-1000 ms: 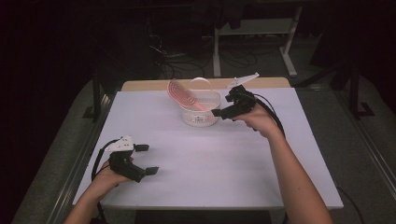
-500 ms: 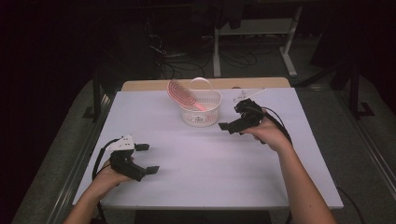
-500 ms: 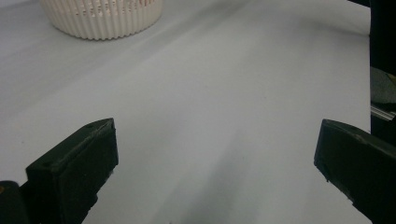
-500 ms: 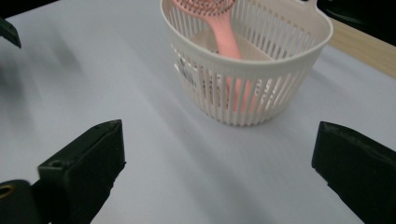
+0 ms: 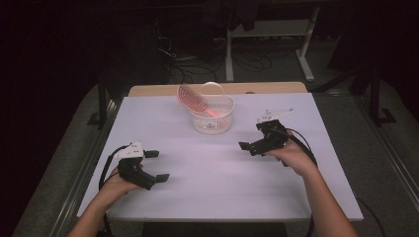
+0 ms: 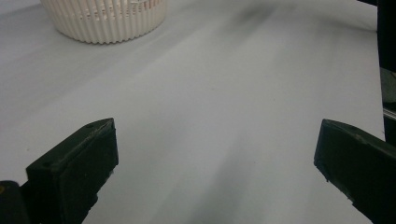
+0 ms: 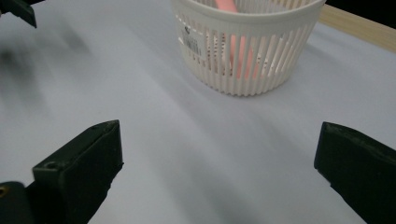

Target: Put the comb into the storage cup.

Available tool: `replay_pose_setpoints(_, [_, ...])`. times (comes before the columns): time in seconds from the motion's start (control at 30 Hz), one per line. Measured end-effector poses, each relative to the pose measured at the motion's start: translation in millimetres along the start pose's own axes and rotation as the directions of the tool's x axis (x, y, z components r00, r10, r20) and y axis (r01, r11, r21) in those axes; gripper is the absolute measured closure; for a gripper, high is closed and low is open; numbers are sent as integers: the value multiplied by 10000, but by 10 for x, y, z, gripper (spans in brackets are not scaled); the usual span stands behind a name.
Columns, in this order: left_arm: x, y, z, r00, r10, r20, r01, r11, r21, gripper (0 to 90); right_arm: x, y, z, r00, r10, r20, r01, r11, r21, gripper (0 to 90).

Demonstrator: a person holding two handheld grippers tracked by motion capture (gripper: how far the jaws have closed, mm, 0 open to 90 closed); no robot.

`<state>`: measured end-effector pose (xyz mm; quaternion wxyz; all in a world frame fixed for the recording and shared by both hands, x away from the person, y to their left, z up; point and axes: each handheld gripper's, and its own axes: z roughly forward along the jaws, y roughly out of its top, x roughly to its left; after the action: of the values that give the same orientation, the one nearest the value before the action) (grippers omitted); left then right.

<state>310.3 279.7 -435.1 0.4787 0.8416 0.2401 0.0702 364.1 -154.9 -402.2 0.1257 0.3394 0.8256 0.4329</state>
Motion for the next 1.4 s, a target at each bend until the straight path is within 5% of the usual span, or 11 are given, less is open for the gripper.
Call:
replay_pose_setpoints(0.93, [-33, -15, 12, 10000, 83, 17, -83, 9999, 92, 0, 133, -690, -296, 9991, 372, 207, -358, 9973, -645, 8])
replay_pose_setpoints(1.4, [-45, -15, -8, 9999, 126, -7, -126, 9999, 62, 0, 145, -943, -423, 9983, 495, 312, -480, 9977, -471, 8])
